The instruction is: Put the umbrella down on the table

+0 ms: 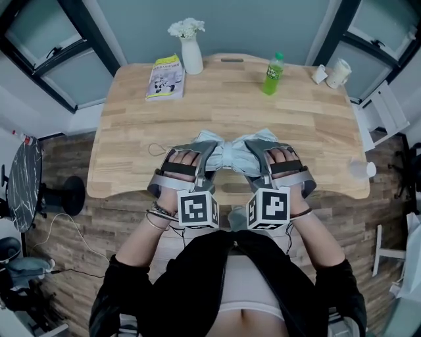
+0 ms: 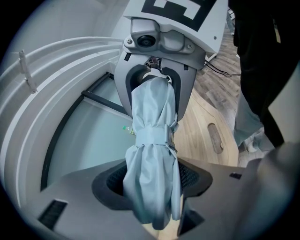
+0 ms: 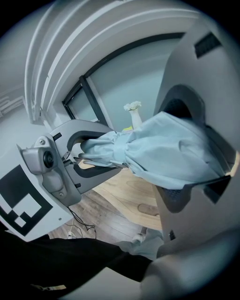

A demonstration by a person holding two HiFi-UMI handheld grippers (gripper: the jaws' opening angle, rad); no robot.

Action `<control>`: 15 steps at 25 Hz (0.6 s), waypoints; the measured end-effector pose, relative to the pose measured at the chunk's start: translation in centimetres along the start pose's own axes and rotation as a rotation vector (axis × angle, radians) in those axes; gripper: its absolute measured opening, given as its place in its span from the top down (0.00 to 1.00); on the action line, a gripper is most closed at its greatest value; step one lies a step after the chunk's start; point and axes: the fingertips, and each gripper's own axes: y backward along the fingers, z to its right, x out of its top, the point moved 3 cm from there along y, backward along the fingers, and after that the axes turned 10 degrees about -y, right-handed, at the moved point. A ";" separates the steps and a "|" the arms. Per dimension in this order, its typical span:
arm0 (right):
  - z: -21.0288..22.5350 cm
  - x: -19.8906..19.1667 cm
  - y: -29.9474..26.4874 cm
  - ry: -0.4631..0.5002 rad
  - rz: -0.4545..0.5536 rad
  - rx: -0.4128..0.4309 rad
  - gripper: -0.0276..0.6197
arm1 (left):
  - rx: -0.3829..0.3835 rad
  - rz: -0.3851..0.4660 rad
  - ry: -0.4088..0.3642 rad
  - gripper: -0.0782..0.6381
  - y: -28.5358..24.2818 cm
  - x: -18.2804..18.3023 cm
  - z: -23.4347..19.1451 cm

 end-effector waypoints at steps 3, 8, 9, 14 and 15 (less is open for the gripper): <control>1.0 -0.6 -1.2 0.004 0.007 0.003 0.45 | 0.002 0.003 0.006 0.53 -1.4 -0.2 -0.7; 2.3 -1.4 -2.8 0.008 0.004 0.007 0.45 | -0.002 -0.003 0.011 0.53 -3.4 -0.5 -1.6; 2.4 -1.5 -3.1 0.002 0.002 0.011 0.45 | -0.005 -0.004 0.010 0.53 -3.8 -0.6 -1.6; 2.8 -2.0 -4.7 0.004 0.009 0.022 0.45 | -0.022 -0.006 0.009 0.53 -5.3 -1.1 -2.0; 2.9 -2.1 -5.0 0.006 0.010 0.022 0.45 | -0.023 -0.008 0.010 0.53 -5.5 -1.2 -2.0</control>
